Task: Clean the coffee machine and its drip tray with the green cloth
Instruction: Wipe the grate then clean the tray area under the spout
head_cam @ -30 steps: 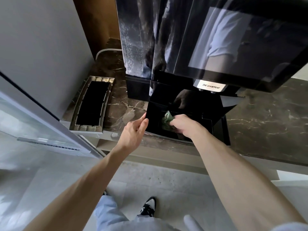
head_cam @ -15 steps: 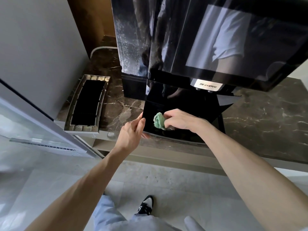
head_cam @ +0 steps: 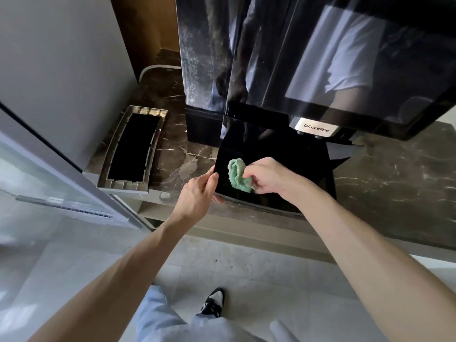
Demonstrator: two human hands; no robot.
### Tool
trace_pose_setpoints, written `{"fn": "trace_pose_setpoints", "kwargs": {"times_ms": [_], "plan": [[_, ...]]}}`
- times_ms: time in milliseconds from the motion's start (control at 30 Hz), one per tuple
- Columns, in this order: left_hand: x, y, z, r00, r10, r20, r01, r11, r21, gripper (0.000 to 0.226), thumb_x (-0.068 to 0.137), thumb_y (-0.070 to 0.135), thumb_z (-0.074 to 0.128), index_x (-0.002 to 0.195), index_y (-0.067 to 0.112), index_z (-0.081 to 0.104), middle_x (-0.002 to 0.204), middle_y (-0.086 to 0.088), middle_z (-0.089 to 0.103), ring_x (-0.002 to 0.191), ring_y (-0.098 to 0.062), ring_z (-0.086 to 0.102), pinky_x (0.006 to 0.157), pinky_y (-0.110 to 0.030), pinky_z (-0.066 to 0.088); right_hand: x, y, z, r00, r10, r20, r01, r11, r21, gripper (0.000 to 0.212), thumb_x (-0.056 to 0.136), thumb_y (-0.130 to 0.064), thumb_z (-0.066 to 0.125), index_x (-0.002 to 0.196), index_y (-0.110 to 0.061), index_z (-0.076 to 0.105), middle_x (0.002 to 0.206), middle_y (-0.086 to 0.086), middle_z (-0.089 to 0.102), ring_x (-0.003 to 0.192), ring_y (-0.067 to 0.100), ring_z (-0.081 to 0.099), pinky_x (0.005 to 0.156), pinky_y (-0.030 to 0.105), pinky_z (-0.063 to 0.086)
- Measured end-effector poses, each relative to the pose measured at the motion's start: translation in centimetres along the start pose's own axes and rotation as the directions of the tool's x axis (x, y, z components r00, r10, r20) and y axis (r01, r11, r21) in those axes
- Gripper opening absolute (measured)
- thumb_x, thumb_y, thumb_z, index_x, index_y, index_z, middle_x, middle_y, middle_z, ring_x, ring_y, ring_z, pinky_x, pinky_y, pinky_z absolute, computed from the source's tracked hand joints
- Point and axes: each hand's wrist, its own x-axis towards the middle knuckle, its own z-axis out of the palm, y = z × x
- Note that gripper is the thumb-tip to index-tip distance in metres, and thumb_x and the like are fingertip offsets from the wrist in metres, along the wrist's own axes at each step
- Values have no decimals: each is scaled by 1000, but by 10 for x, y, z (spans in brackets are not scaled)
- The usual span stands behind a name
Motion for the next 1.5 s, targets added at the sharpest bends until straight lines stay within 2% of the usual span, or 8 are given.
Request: {"fn": "trace_pose_setpoints", "kwargs": {"times_ms": [300, 433, 533, 600, 933, 1200, 1333, 1500], "plan": [[5, -8, 4, 1000, -6, -15, 7, 999, 35, 45, 111, 38, 28, 153, 48, 41, 55, -3, 69, 60, -2, 67, 72, -26, 48, 21, 18, 6, 995, -15, 94, 49, 929, -366, 22, 87, -16, 61, 66, -15, 52, 77, 8, 47, 76, 23, 43, 72, 39, 33], [6, -5, 0, 1000, 10, 0, -10, 997, 76, 42, 112, 39, 30, 149, 46, 47, 53, 2, 67, 48, 0, 59, 58, -24, 42, 23, 10, 3, 996, 25, 88, 20, 878, -479, 25, 90, -14, 61, 67, -13, 51, 69, 6, 45, 67, 22, 43, 65, 33, 32], [10, 1, -6, 1000, -29, 13, 28, 996, 80, 38, 111, 34, 34, 94, 30, 69, 47, 8, 55, 56, -3, 66, 60, -31, 49, 22, 0, 9, 999, 6, 31, 15, 792, -610, 8, 88, -11, 56, 81, -10, 58, 73, 6, 55, 68, 24, 54, 60, 29, 38], [17, 4, -5, 997, -74, -15, 75, 989, 125, 44, 111, 37, 34, 70, 25, 48, 53, 6, 50, 57, -11, 63, 60, -31, 49, 23, -2, 12, 1000, 5, 7, 1, 746, -666, 6, 89, -8, 53, 87, -8, 58, 76, 7, 55, 65, 22, 54, 57, 27, 39], [26, 8, 10, 985, -161, -63, 166, 982, 90, 52, 111, 46, 24, 96, 10, 58, 84, -8, 64, 79, -28, 66, 76, -36, 45, -1, 9, -16, 991, -35, -128, -106, 367, -924, 7, 90, -3, 62, 94, -7, 59, 94, 7, 50, 90, 29, 63, 70, 34, 47], [28, 6, 17, 981, -147, -127, 155, 987, 53, 44, 111, 42, 24, 77, 24, 44, 98, -27, 66, 100, -49, 63, 88, -49, 47, -13, 17, -15, 949, -314, -36, 274, 873, -404, 12, 88, -36, 72, 99, -31, 74, 89, -11, 74, 80, 3, 69, 65, 21, 55], [31, 2, 18, 980, -158, -119, 163, 986, 27, 44, 111, 41, 25, 76, 23, 47, 81, -13, 60, 94, -43, 62, 88, -47, 46, -8, 36, -13, 952, -303, 48, 298, 877, -378, 33, 99, -31, 55, 128, -39, 69, 134, -16, 64, 125, 5, 56, 106, 28, 43], [31, 2, 23, 977, -168, -134, 168, 986, -13, 45, 110, 39, 25, 72, 24, 44, 73, 0, 52, 78, -25, 52, 80, -40, 39, 11, 36, -10, 965, -146, 219, 246, 797, -552, 38, 104, -26, 47, 135, -38, 65, 144, -13, 59, 135, 12, 51, 115, 34, 39]]}}
